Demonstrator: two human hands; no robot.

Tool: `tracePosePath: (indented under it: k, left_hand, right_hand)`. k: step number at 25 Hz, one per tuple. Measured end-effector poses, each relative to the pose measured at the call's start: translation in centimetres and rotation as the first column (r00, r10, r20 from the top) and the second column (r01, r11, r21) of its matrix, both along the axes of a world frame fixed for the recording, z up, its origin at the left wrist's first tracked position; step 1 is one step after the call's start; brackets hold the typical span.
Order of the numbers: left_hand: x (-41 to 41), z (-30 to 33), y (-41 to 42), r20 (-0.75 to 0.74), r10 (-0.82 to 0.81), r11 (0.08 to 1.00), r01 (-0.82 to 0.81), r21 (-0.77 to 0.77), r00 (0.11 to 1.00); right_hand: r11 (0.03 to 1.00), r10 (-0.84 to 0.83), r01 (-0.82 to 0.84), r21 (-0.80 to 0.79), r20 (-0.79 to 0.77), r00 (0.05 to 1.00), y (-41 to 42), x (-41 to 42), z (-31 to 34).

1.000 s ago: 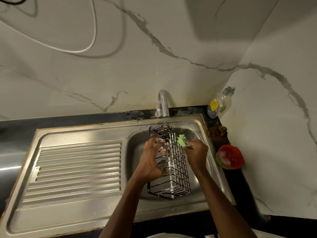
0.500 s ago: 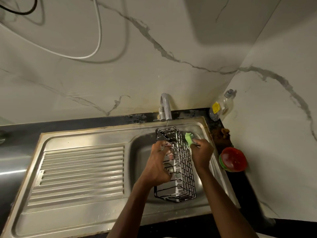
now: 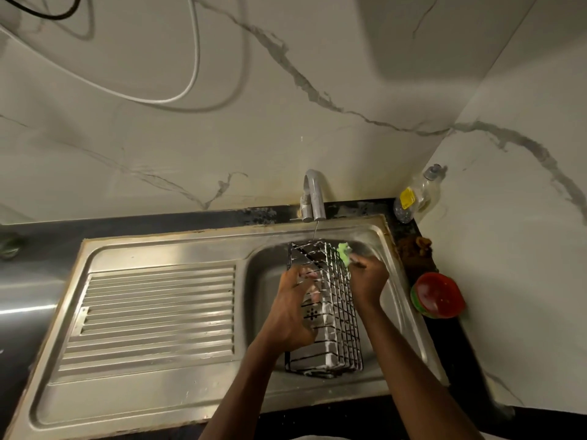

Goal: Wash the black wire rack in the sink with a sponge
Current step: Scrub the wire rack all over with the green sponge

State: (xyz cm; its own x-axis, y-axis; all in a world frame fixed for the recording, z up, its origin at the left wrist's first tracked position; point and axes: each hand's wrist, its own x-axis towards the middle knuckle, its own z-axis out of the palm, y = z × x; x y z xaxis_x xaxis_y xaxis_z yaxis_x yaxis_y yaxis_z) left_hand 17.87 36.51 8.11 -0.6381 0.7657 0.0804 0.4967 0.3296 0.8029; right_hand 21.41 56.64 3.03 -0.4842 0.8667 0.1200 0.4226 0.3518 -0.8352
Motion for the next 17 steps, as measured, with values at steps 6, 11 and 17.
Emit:
tracePosePath:
  k: [6,11,17]
  left_hand:
    - [-0.7,-1.1,0.1,0.002,0.030,1.000,-0.030,0.005,1.000]
    - [-0.3,-1.7,-0.9,0.032,0.107,0.994,-0.108,0.028,0.994]
    - [-1.1,-2.7,-1.1,0.050,0.124,0.991,-0.126,0.039,0.991]
  right_hand:
    - [0.978,0.203,-0.208,-0.019,-0.149,0.968,-3.4,-1.6,4.3]
    - [0.972,0.218,-0.217,-0.086,-0.001,0.976,-3.0,2.8,1.4]
    - [0.921,0.389,-0.389,0.002,-0.065,0.919,-7.9,7.6,5.2]
